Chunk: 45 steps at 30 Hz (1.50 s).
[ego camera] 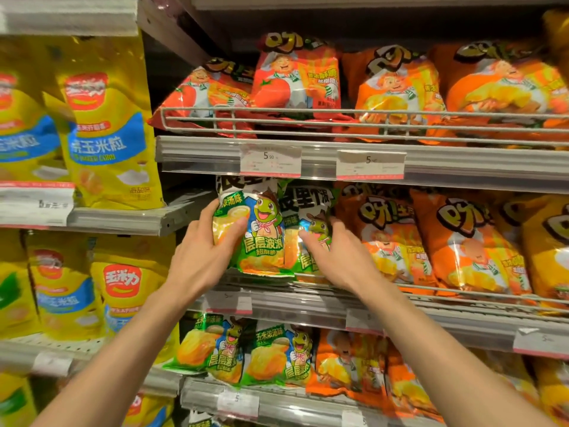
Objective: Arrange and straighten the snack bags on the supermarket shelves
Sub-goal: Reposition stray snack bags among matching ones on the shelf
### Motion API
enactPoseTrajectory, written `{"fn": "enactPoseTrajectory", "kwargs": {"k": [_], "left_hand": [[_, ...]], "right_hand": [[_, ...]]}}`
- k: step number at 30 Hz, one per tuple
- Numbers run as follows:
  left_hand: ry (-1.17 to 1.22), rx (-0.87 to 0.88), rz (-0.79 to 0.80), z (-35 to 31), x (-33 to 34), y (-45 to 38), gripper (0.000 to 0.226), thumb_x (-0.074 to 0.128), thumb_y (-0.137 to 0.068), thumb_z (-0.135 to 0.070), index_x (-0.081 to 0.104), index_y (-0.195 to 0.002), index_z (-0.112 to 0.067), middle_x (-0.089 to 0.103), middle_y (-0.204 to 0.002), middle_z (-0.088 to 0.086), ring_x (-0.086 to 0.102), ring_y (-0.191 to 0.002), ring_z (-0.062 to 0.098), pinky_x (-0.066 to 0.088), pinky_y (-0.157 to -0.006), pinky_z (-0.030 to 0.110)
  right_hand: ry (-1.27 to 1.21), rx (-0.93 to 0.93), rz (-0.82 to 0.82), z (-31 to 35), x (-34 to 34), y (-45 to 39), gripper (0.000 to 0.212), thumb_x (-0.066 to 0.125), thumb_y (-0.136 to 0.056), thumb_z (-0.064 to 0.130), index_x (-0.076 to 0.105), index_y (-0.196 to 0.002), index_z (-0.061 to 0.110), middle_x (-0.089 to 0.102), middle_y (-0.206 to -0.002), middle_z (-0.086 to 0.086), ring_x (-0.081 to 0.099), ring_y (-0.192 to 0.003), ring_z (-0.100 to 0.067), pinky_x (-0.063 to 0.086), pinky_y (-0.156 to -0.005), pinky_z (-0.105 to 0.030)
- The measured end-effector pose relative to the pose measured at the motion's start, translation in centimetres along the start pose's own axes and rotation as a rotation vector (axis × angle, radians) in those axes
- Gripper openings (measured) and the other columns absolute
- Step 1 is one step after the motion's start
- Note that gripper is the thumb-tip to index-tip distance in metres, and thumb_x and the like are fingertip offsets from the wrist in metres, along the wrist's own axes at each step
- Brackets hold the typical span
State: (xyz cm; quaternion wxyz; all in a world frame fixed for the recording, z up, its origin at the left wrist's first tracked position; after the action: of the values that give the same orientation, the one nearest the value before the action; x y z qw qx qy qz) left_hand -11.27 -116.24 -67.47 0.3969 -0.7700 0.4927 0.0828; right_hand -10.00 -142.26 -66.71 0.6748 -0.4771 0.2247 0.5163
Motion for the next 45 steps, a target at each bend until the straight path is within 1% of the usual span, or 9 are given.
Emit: {"fn": "enactPoseTrajectory", "kwargs": {"k": [4, 9, 14, 19, 22, 26, 30, 37, 45], "left_hand": [[0.074, -0.013, -0.031, 0.8, -0.3, 0.1, 0.072, 0.046, -0.087, -0.082, 0.028, -0.149, -0.050, 0.057, -0.127, 0.001, 0.059, -0.114, 0.023, 0.050, -0.100, 0.049], [-0.027, 0.004, -0.065, 1.4, -1.0, -0.7, 0.069, 0.042, -0.094, -0.075, 0.025, -0.154, -0.046, 0.054, -0.138, 0.007, 0.057, -0.123, 0.031, 0.046, -0.105, 0.051], [-0.152, 0.015, -0.040, 1.3, 0.2, -2.3, 0.071, 0.036, -0.096, -0.074, 0.020, -0.157, -0.039, 0.050, -0.141, 0.011, 0.059, -0.121, 0.035, 0.048, -0.098, 0.049], [-0.291, -0.026, 0.192, 3.6, 3.5, -3.3, 0.072, 0.030, -0.096, -0.075, 0.012, -0.155, -0.039, 0.052, -0.142, 0.008, 0.062, -0.116, 0.032, 0.050, -0.097, 0.049], [-0.326, -0.028, 0.240, 4.4, 4.0, -3.6, 0.074, 0.029, -0.096, -0.075, 0.008, -0.156, -0.038, 0.053, -0.146, 0.007, 0.060, -0.121, 0.031, 0.050, -0.100, 0.053], [-0.230, 0.132, 0.005, 1.5, 2.8, -2.4, 0.075, 0.041, -0.101, -0.060, 0.012, -0.161, -0.026, 0.022, -0.166, 0.013, 0.026, -0.152, 0.029, 0.031, -0.120, 0.049], [-0.364, 0.384, -0.129, -1.8, 3.6, -2.3, 0.062, 0.034, -0.103, -0.056, 0.028, -0.159, -0.030, 0.023, -0.165, 0.014, 0.019, -0.153, 0.030, 0.022, -0.122, 0.048], [-0.419, 0.221, 0.174, 0.3, 7.3, -4.7, 0.066, 0.022, -0.106, -0.057, -0.009, -0.161, -0.037, -0.021, -0.169, 0.004, -0.025, -0.154, 0.016, -0.008, -0.128, 0.044], [-0.350, 0.250, 0.019, -0.8, 5.7, -3.6, 0.074, 0.032, -0.096, -0.069, 0.011, -0.161, -0.041, -0.010, -0.171, 0.005, -0.012, -0.157, 0.022, 0.003, -0.126, 0.051]], "right_hand": [[-0.123, 0.095, -0.029, -0.6, 0.7, -0.5, 0.092, 0.056, -0.092, 0.066, 0.030, -0.153, 0.003, 0.048, -0.148, -0.017, 0.049, -0.134, -0.033, 0.046, -0.103, -0.040], [-0.100, 0.049, -0.208, -1.6, -1.6, -0.5, 0.068, 0.063, -0.096, 0.050, 0.045, -0.141, 0.002, 0.056, -0.131, -0.017, 0.055, -0.121, -0.033, 0.046, -0.090, -0.039], [-0.082, 0.047, -0.268, -2.7, -1.7, 0.1, 0.053, 0.056, -0.101, 0.044, 0.046, -0.134, 0.004, 0.052, -0.128, -0.017, 0.056, -0.113, -0.035, 0.043, -0.083, -0.039], [0.005, -0.013, -0.267, -2.6, -0.5, 0.7, 0.054, 0.039, -0.105, 0.046, 0.039, -0.145, 0.010, 0.052, -0.129, -0.018, 0.053, -0.116, -0.033, 0.040, -0.082, -0.038], [0.024, -0.031, -0.269, -2.3, -0.4, 0.8, 0.050, 0.033, -0.107, 0.044, 0.037, -0.145, 0.012, 0.055, -0.115, -0.015, 0.058, -0.098, -0.033, 0.034, -0.070, -0.035], [0.032, -0.039, -0.269, -2.4, 0.3, 0.7, 0.047, 0.028, -0.109, 0.044, 0.032, -0.148, 0.018, 0.056, -0.110, -0.013, 0.051, -0.081, -0.027, 0.037, -0.067, -0.037], [0.038, -0.066, -0.276, -2.2, 0.4, 0.6, 0.048, 0.027, -0.109, 0.041, 0.024, -0.154, 0.025, 0.053, -0.114, -0.011, 0.046, -0.072, -0.026, 0.038, -0.061, -0.038], [0.085, -0.061, -0.218, -2.2, 1.0, 0.4, 0.046, 0.024, -0.109, 0.042, 0.035, -0.145, 0.016, 0.054, -0.113, -0.010, 0.055, -0.080, -0.031, 0.036, -0.063, -0.037], [0.116, -0.183, -0.107, -1.7, 0.9, 0.4, 0.050, 0.024, -0.108, 0.047, 0.044, -0.140, 0.014, 0.063, -0.116, -0.012, 0.056, -0.105, -0.030, 0.045, -0.086, -0.042]]}}
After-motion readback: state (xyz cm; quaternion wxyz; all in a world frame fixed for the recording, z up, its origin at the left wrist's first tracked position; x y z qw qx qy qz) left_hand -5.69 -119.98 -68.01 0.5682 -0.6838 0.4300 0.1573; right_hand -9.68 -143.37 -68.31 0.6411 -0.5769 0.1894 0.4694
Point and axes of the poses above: each hand's wrist, its own y-axis away from the middle knuckle, its own x-axis out of the palm, z = x × y, the point moved 8 cm from there along -y, towards the middle knuckle
